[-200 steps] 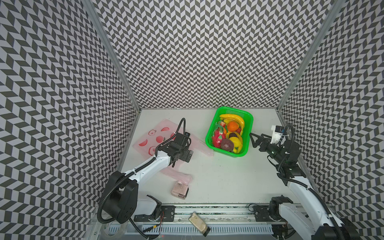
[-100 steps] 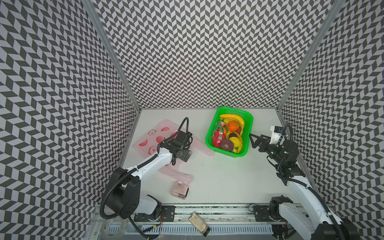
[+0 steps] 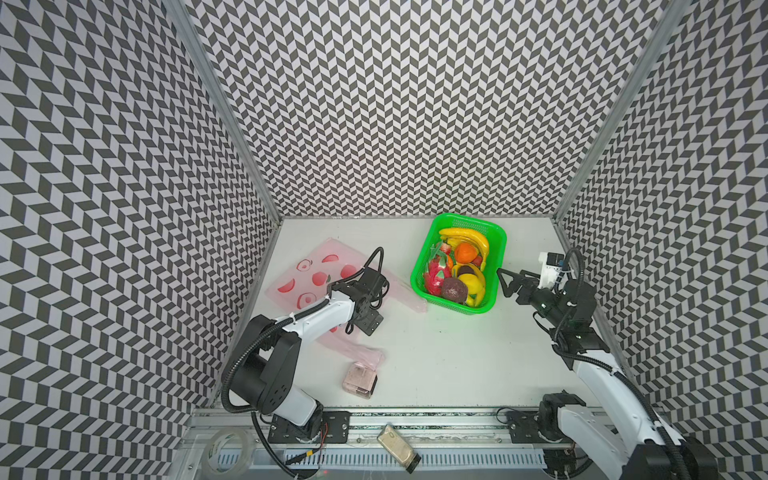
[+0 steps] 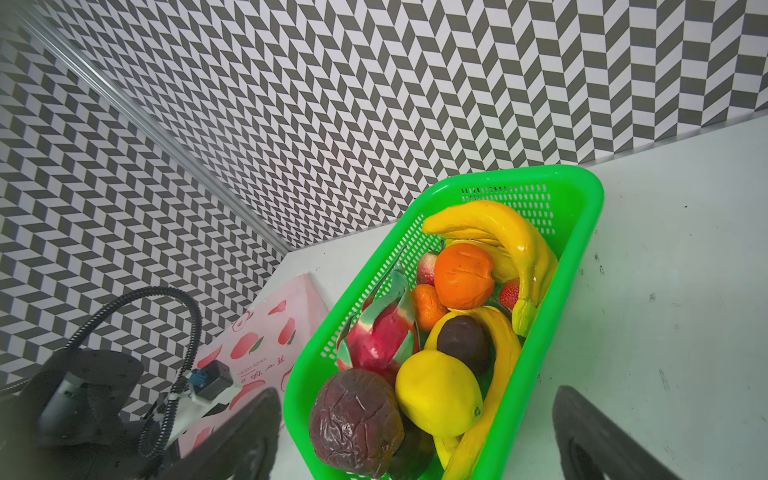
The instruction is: Place the fake fruits into the plastic bag and tie a complex knot
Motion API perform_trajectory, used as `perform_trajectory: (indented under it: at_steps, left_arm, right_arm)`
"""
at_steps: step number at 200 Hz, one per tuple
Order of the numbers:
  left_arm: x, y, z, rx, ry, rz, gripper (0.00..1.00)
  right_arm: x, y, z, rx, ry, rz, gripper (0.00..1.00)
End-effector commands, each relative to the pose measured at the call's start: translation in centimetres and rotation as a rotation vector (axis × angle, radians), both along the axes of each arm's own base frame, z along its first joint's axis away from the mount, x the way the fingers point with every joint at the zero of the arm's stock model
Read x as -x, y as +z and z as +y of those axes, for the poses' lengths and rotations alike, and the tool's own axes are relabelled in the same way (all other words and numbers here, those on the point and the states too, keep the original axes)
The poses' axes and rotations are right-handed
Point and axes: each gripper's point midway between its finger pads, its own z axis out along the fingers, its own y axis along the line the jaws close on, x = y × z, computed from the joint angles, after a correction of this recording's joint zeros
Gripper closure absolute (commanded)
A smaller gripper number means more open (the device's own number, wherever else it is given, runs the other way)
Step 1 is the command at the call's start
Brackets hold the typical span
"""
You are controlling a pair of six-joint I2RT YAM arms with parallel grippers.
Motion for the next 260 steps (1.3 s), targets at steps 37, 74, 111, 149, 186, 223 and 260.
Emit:
perform_trajectory:
  at_steps: [37, 74, 111, 149, 186, 223, 260]
  left_arm:
    - [-0.9, 0.3, 0.5, -0.025, 0.023, -0.011, 0.12]
    - [-1.4, 0.1, 1.8, -0.058, 0.063, -0.020, 0.15]
    - [-2.0, -0.2, 2.6, -0.094, 0.092, -0.027, 0.17]
    - [-2.6, -0.9, 3.1, -0.120, 0.111, -0.007, 0.38]
    - [-3.2, -0.6, 3.3, -0.131, 0.120, -0.025, 0.71]
    - [-4.3, 1.1, 3.9, -0.110, 0.150, -0.090, 1.00]
    - [-5.0, 4.1, 2.9, -0.022, 0.137, -0.161, 1.00]
  right_arm:
    - [0.0, 1.0, 0.2, 0.003, 0.017, -0.051, 0.01]
    - [0.1, 0.9, 0.2, 0.004, 0.017, -0.053, 0.01]
    - [0.2, 0.8, 0.4, -0.004, 0.024, -0.055, 0.01]
    - [0.3, 1.1, 0.5, -0.011, 0.030, -0.061, 0.01]
    - [0.6, 1.2, 0.7, -0.028, 0.043, -0.071, 0.01]
    - [0.8, 1.3, 0.8, -0.031, 0.052, -0.074, 0.01]
    - [1.0, 1.3, 1.2, -0.042, 0.077, -0.078, 0.01]
